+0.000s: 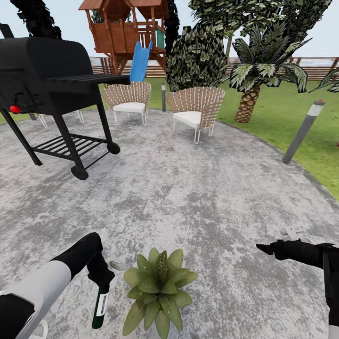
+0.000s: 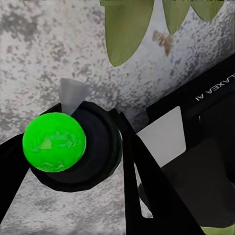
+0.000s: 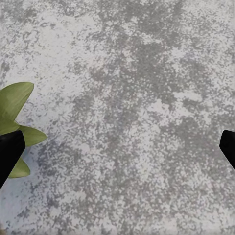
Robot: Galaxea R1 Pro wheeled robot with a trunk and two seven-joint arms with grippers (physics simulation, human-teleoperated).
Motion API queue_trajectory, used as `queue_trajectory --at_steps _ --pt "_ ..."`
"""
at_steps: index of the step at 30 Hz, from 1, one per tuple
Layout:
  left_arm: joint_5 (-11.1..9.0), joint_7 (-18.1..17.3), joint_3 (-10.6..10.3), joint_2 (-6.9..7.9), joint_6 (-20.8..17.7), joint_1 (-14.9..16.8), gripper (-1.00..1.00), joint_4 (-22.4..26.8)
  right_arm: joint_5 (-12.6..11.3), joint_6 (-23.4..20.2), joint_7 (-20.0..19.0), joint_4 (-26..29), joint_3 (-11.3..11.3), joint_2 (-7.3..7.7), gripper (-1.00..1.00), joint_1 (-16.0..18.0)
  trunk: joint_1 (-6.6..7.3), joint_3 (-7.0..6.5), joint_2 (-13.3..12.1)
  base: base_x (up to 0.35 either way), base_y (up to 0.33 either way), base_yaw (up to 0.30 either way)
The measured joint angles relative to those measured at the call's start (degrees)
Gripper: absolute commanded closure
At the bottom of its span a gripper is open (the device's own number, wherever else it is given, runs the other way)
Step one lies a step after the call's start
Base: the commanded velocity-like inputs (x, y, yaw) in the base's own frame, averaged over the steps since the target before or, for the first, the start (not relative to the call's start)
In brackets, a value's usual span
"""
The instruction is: Pick up the pesticide atomizer in the garden and spray insectifuge to fully cover both potted plants in the garden.
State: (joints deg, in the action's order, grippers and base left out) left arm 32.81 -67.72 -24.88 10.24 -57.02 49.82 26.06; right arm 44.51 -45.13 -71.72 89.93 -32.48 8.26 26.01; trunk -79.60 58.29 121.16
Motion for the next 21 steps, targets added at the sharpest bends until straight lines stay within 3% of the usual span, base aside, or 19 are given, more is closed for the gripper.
queue_trajectory --at_steps 21 --pt "-0.01 0.83 0.47 -0.10 -0.07 0.46 1.00 0.21 0.00 0.00 0.03 0.00 0.00 -0.02 -1.00 0.01 0.00 0.00 0.00 0.000 0.000 0.000"
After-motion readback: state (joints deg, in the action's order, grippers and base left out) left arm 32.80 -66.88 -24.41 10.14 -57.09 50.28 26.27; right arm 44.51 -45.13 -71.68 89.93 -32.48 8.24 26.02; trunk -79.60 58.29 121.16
